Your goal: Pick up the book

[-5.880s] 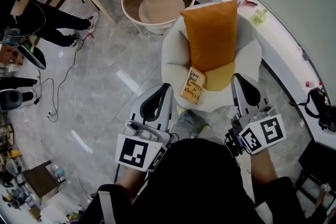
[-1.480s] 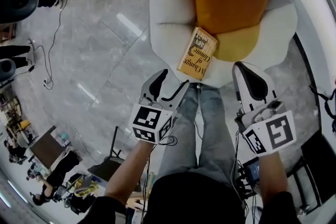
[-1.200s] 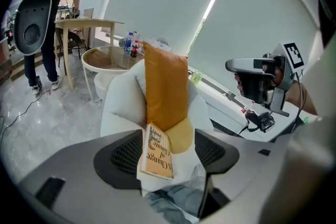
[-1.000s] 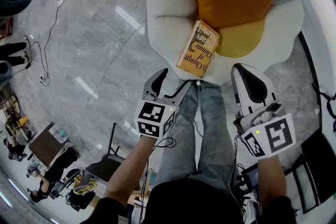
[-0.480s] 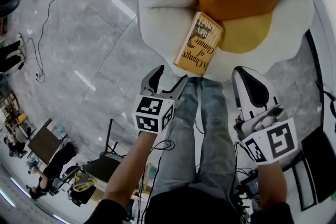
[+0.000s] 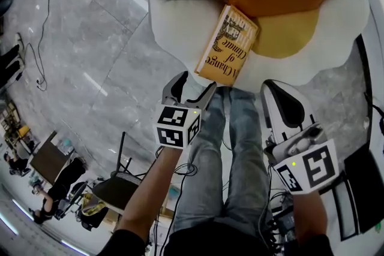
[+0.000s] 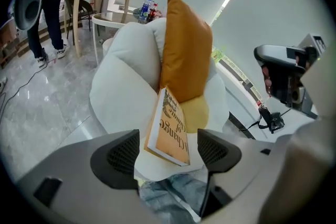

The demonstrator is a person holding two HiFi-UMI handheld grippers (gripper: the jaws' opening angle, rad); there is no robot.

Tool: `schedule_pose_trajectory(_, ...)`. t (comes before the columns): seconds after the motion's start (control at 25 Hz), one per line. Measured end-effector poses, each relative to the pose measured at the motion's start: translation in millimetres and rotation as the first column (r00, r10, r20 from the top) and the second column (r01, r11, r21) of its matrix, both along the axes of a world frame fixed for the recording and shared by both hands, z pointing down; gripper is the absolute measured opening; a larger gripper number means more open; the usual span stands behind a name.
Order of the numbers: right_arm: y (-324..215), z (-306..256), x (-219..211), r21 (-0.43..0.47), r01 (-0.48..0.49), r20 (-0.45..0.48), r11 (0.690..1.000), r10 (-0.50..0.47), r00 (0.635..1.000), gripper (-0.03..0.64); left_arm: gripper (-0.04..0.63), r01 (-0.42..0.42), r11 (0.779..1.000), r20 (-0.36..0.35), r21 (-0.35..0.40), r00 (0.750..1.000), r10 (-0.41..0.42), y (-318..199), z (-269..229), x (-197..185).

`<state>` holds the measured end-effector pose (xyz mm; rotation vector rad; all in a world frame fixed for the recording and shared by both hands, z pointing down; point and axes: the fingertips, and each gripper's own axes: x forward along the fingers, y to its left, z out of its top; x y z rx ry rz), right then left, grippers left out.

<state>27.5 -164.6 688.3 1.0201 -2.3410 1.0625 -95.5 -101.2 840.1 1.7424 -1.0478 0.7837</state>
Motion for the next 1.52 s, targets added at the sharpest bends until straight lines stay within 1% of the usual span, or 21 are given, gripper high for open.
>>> schedule_pose_trajectory(0.28,-2.0,26.6,-2.5,-0.024,0.001,0.002,1.000,-0.001,1.000,0.011,0.345,0.059,0.996,-0.030,-0.072,0.998,-0.061,12.7,39.8,1.6)
schedule_pose_trajectory(0.48,-2.1,41.0,-3.2,-0.047,-0.011,-0.010,0.999,0.010,1.000,0.011,0.354,0.073,0.993,-0.007,-0.088,0.997,-0.074,16.5,64.9,-7.7)
schedule_pose_trajectory(0.6,0.7,51.6,-3.1,-0.061,-0.012,-0.004,0.998,0.012,1.000,0.011,0.354,0.105,0.990,-0.021,-0.097,0.994,-0.108,17.5,79.9,-8.4)
schedule_pose_trajectory(0.68,3.4,58.1,-2.3,-0.073,-0.014,-0.001,0.997,0.014,1.000,0.011,0.354,0.122,0.989,-0.036,-0.084,0.991,-0.126,16.3,83.9,-3.9)
schedule_pose_trajectory(0.88,6.4,72.4,-2.7,-0.093,-0.021,0.005,0.995,0.021,1.000,0.011,0.349,0.122,0.992,-0.041,-0.030,0.991,-0.124,5.7,87.9,11.6)
schedule_pose_trajectory(1.0,7.5,74.1,-2.9,-0.096,-0.029,0.010,0.995,0.030,0.999,0.011,0.271,0.138,0.990,-0.025,-0.002,0.990,-0.138,-1.9,84.7,14.8)
schedule_pose_trajectory(1.12,3.6,69.0,-2.6,-0.086,-0.039,0.015,0.996,0.040,0.999,0.011,0.261,0.141,0.988,-0.027,0.054,0.990,-0.140,-14.1,71.5,14.5)
schedule_pose_trajectory(1.24,-5.5,61.7,-0.3,-0.077,-0.055,0.020,0.995,0.057,0.998,0.011,0.259,0.135,0.986,-0.050,0.103,0.990,-0.130,-34.7,55.2,20.7)
schedule_pose_trajectory(1.36,-10.7,57.5,4.1,-0.071,-0.071,0.023,0.995,0.072,0.997,0.011,0.259,0.163,0.980,-0.077,0.116,0.985,-0.155,-58.2,49.5,32.9)
schedule_pose_trajectory(1.44,-10.6,56.0,4.9,-0.073,-0.080,0.027,0.994,0.082,0.996,0.011,0.259,0.183,0.978,-0.086,0.103,0.981,-0.175,-67.3,51.6,36.9)
schedule_pose_trajectory(1.52,-10.9,54.4,3.5,-0.077,-0.086,0.032,0.993,0.088,0.996,0.011,0.259,0.183,0.980,-0.078,0.084,0.981,-0.177,-69.3,56.4,33.7)
